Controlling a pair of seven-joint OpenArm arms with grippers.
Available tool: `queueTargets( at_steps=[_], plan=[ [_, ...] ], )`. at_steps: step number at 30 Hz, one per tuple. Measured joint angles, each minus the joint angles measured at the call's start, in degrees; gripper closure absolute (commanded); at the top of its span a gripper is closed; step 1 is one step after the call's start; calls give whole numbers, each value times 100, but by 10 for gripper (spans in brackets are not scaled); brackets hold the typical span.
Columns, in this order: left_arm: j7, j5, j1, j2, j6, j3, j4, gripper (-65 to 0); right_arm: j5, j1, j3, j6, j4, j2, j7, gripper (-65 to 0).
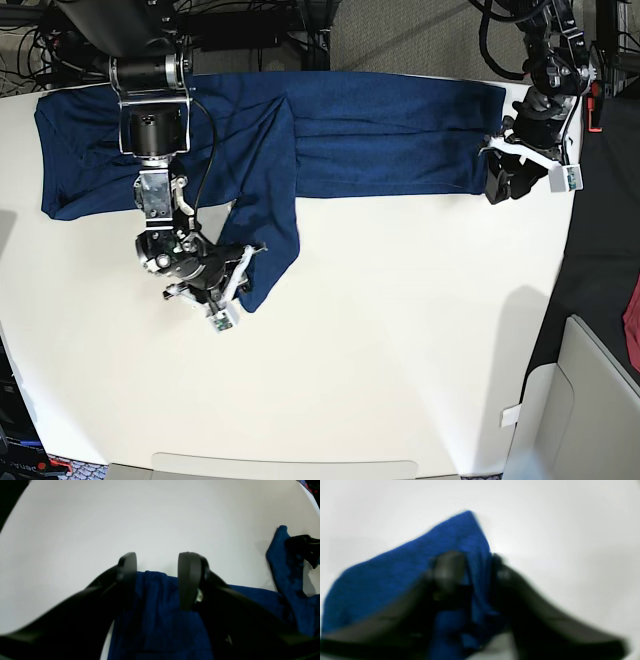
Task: Fold the T-shirt properly
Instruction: 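Fold the sleeve with the right gripper back over the shirt body, then drag the sleeve with the right gripper across toward the left gripper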
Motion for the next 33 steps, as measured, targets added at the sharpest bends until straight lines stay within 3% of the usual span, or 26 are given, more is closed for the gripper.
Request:
queueTargets(
  at_steps=[1,4,8,14,19,25,29,33],
  plan=[
    [0,0,-2,-2,0,0,0,-262,-2,0,-31,0,4,-24,9,0],
    [0,0,-2,2,-2,0,0,-262,0,-26,-66,2,85,-31,-39,-7],
    [0,2,11,-2,0,0,0,-262,350,-437,-70,66,881,-46,-616,-3],
    [0,2,11,-11,2,0,-2,-262,2162,-887,-92,85,2382,2,-1818,-3],
    [-2,2,15,-11,-2,-2,-2,-262,3683,-1104,-433,76,3150,22,-2382,-3],
    [2,4,28,-15,0,-7,-2,-262,4072,-1558,-1207,74,3602,-20,-2522,-3],
    [0,4,17,-28,0,-7,-4,-262,4166,-1545,-1941,118,3777,-422,-2463,-3],
    [2,4,28,-31,0,-7,-7,-262,4124,-1530,-2439,695,3775,-691,-2485,-3]
  ],
)
